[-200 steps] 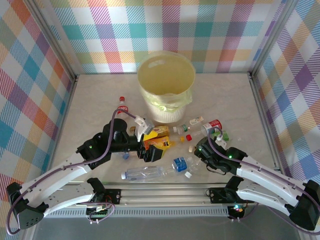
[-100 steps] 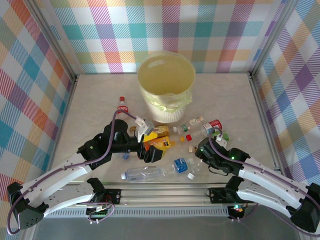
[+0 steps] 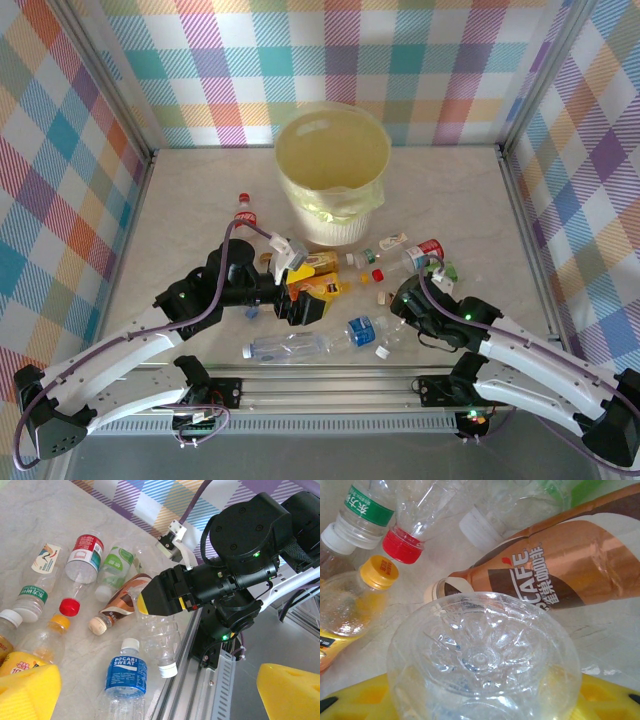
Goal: Put the plastic bottles in the bin
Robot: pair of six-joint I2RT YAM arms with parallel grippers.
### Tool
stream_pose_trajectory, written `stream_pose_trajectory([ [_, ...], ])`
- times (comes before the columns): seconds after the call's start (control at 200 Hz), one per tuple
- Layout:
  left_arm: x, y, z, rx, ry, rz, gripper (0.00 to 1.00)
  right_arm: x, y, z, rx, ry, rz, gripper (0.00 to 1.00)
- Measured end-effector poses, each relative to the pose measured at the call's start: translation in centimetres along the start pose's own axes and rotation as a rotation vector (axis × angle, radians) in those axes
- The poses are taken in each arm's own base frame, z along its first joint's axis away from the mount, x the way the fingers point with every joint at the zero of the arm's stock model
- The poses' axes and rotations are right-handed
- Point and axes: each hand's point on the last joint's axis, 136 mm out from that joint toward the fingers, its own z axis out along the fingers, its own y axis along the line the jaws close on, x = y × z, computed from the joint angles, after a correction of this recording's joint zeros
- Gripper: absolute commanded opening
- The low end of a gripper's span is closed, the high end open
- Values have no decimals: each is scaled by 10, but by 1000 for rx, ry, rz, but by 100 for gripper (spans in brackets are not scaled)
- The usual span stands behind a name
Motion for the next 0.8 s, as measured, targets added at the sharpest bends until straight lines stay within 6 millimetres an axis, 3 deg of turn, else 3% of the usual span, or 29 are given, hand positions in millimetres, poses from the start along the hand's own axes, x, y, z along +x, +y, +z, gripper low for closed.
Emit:
stream_pose_trajectory([
  [0.225, -1, -1, -1, 0, -5, 2, 100, -1, -1, -1, 1, -3, -22, 56],
  [0.35, -5, 1, -6, -21, -27, 7, 100, -9, 3, -13, -28, -37, -70, 56],
  [0.625, -15, 11, -14, -103, -82, -11, 100, -53, 45, -60, -138, -198, -244, 56],
  [0.8, -20, 21, -19, -166, -117, -43, 100, -91, 83, -96, -165, -349, -388, 56],
])
